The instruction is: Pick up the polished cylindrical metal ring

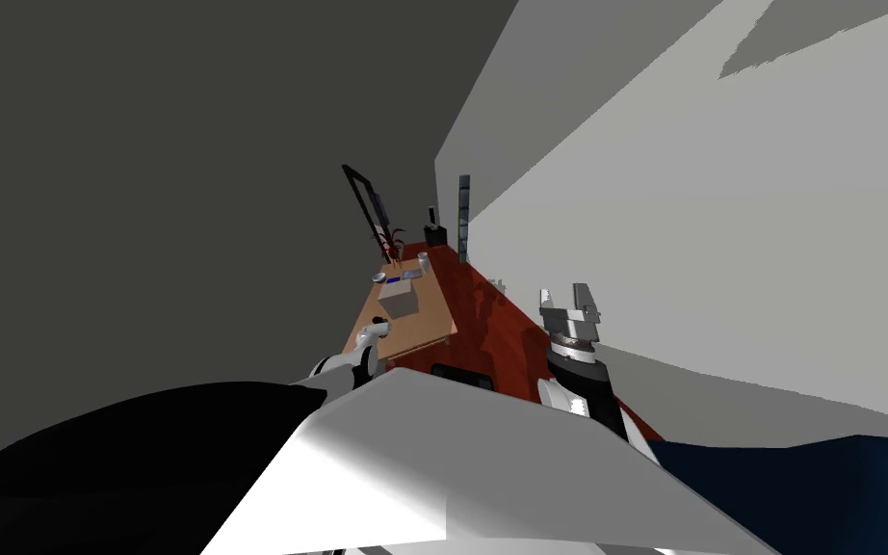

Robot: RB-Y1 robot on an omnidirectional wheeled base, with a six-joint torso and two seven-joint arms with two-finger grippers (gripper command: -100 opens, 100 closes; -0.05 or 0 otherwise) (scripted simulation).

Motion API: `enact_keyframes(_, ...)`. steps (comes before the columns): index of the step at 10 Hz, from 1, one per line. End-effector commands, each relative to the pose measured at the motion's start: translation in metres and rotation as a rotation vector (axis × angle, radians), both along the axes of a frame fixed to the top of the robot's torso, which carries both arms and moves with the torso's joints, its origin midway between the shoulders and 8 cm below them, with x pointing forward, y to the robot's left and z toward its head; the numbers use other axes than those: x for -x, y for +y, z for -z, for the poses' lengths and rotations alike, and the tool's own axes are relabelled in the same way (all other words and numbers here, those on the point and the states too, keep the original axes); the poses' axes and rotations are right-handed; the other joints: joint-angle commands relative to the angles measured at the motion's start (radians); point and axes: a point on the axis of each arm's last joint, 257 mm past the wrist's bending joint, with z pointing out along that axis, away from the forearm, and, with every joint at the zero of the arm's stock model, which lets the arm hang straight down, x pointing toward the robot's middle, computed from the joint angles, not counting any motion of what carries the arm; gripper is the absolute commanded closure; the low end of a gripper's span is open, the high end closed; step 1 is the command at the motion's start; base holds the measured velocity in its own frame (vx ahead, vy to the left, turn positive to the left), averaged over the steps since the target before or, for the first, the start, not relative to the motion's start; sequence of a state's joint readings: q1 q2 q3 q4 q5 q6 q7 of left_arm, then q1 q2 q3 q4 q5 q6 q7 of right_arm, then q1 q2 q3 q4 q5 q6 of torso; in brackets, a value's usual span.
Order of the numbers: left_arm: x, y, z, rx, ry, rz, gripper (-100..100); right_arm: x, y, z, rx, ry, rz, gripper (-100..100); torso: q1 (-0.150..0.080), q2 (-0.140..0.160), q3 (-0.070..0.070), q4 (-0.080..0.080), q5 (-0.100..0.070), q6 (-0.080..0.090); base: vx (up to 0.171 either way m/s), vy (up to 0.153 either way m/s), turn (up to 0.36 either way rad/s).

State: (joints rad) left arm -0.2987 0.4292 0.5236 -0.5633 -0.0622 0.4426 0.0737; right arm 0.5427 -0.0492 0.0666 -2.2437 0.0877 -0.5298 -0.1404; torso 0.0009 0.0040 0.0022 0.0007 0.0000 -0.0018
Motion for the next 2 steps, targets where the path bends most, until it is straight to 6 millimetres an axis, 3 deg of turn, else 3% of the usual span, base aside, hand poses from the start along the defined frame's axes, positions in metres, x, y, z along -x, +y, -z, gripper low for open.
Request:
enact_keyframes(1,0.0000,0.0000,0.0000,0.000,0.000,0.000,100,0.0000,0.0000,0.0000,0.000,0.000,0.000,0,0.000,0.000,0.000,0.000,0.000,0.000,-0.017,0.002,0.001)
enact_keyframes(2,0.0000,0.0005,-0.0003,0.001,-0.002,-0.003,0,0.0000,0.0000,0.0000,0.000,0.000,0.000,0,0.000,-0.001,-0.001,0.000,0.000,0.000,0.000,0.000,0.000)
